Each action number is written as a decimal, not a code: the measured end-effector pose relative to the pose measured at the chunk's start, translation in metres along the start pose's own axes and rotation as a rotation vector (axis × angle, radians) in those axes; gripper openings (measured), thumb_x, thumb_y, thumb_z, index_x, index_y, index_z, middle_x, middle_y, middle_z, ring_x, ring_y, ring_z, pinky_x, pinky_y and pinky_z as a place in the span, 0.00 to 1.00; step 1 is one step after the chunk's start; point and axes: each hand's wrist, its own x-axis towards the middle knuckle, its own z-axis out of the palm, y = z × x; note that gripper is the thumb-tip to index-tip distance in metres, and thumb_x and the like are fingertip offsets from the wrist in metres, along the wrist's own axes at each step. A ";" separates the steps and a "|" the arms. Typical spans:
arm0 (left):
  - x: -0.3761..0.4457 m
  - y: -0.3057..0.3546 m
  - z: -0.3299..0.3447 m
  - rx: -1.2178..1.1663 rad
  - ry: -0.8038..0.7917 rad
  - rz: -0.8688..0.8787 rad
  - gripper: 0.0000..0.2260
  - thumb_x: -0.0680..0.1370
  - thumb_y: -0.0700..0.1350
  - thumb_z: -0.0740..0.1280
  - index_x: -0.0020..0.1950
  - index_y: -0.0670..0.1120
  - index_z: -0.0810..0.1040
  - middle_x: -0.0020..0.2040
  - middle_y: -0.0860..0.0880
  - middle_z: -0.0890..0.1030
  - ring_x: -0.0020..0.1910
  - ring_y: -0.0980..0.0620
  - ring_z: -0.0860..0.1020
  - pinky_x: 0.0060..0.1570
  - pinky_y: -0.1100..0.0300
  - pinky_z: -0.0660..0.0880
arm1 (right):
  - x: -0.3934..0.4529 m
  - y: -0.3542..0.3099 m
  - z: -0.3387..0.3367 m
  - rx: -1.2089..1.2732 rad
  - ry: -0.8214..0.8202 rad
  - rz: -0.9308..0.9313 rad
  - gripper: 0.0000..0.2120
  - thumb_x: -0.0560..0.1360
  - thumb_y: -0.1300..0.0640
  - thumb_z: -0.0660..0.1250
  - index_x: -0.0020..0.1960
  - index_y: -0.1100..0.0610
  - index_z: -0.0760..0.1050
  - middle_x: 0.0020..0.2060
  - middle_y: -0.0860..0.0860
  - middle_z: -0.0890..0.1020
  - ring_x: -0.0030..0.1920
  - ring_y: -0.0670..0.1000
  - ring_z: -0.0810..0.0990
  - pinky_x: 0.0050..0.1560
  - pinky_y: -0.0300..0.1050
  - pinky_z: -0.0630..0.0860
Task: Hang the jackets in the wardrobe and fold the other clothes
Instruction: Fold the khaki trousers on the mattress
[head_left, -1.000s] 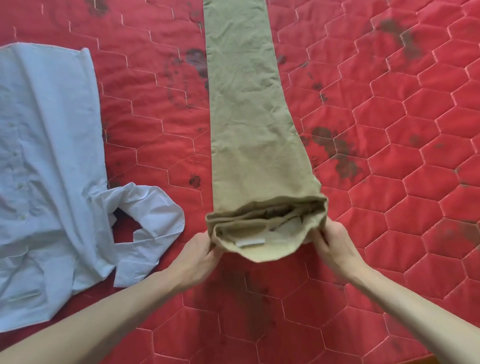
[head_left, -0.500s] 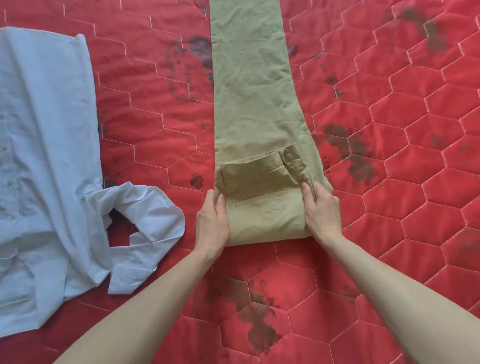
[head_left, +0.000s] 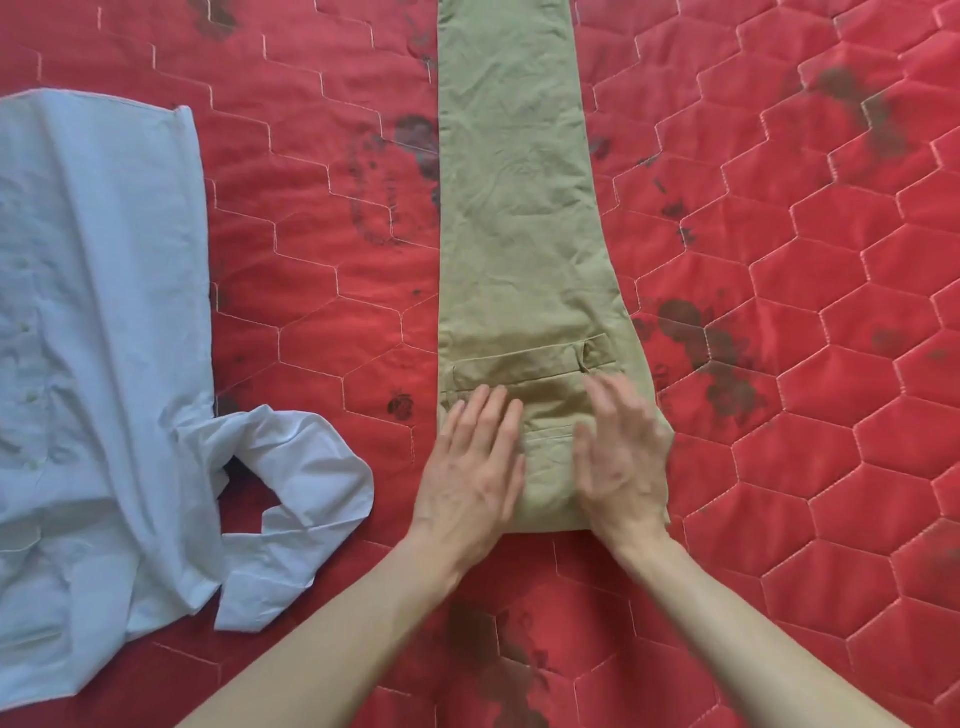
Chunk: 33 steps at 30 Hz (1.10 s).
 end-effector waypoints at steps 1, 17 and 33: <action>0.000 0.001 0.006 0.032 -0.042 0.008 0.27 0.84 0.51 0.59 0.81 0.40 0.66 0.82 0.40 0.63 0.82 0.41 0.59 0.79 0.42 0.59 | 0.001 -0.004 0.003 0.000 -0.069 -0.146 0.24 0.83 0.56 0.62 0.79 0.57 0.69 0.77 0.55 0.70 0.79 0.56 0.65 0.77 0.54 0.63; 0.021 -0.033 0.035 -0.047 -0.123 0.070 0.33 0.83 0.59 0.60 0.84 0.44 0.59 0.85 0.41 0.53 0.84 0.37 0.48 0.81 0.38 0.53 | -0.009 0.027 0.031 -0.077 -0.288 -0.057 0.34 0.82 0.38 0.57 0.83 0.53 0.60 0.83 0.52 0.59 0.84 0.57 0.52 0.80 0.61 0.58; 0.013 -0.135 -0.011 0.163 -0.188 0.599 0.33 0.76 0.37 0.62 0.82 0.41 0.62 0.83 0.43 0.60 0.83 0.43 0.58 0.80 0.45 0.59 | 0.041 0.161 -0.040 -0.255 -0.454 -0.737 0.44 0.72 0.71 0.63 0.84 0.52 0.56 0.83 0.54 0.58 0.83 0.57 0.56 0.79 0.59 0.61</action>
